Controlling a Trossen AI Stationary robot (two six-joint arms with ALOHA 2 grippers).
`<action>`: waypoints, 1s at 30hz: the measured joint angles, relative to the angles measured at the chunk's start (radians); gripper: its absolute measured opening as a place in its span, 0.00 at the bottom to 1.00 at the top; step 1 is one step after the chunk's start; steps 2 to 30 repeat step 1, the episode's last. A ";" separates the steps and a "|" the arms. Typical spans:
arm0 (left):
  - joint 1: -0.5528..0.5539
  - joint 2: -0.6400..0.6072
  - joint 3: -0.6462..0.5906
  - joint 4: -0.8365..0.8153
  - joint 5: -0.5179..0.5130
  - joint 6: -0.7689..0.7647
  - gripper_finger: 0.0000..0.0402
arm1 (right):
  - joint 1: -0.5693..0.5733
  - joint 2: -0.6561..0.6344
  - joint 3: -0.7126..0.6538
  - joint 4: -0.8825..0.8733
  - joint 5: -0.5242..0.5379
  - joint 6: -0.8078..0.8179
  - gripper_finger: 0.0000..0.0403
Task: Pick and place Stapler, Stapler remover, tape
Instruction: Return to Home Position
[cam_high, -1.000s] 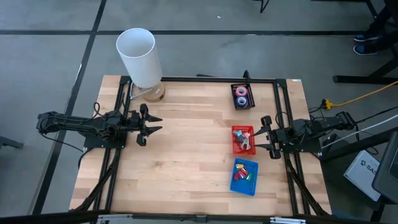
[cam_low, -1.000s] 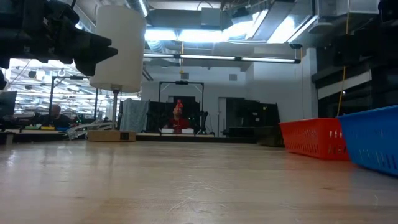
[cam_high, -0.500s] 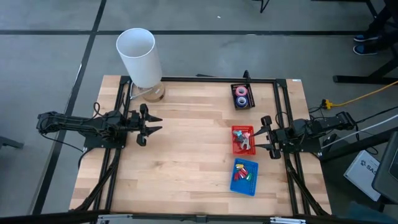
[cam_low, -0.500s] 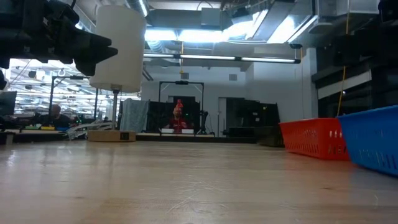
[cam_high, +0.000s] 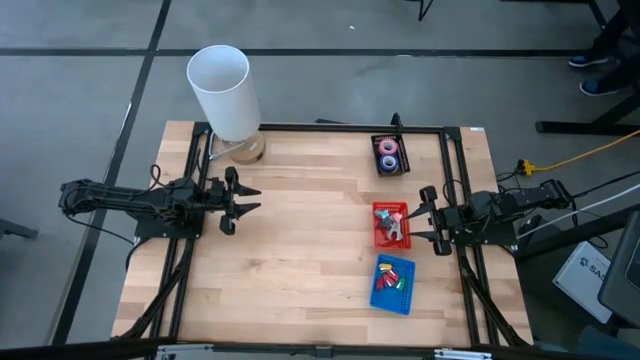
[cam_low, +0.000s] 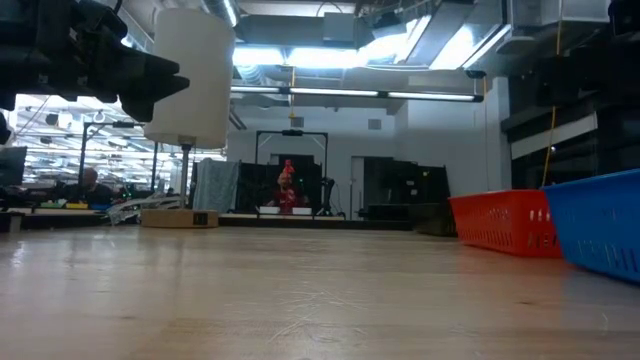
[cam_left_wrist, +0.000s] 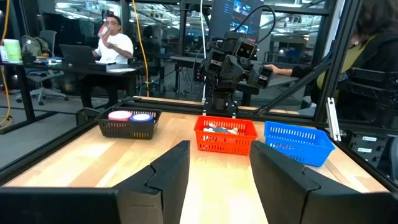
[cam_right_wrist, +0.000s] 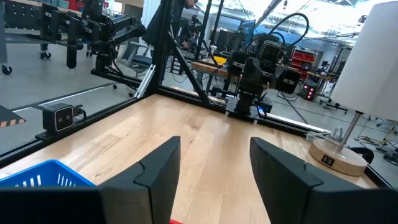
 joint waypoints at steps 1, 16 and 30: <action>0.000 0.000 0.000 0.000 0.000 0.000 0.41 | 0.000 0.000 0.000 0.000 0.000 0.000 0.48; 0.000 0.000 0.000 0.000 0.000 0.000 0.41 | 0.000 0.000 0.000 0.000 0.000 0.000 0.48; 0.000 0.000 0.000 0.000 0.000 0.000 0.41 | 0.000 0.000 0.000 0.000 0.000 0.000 0.48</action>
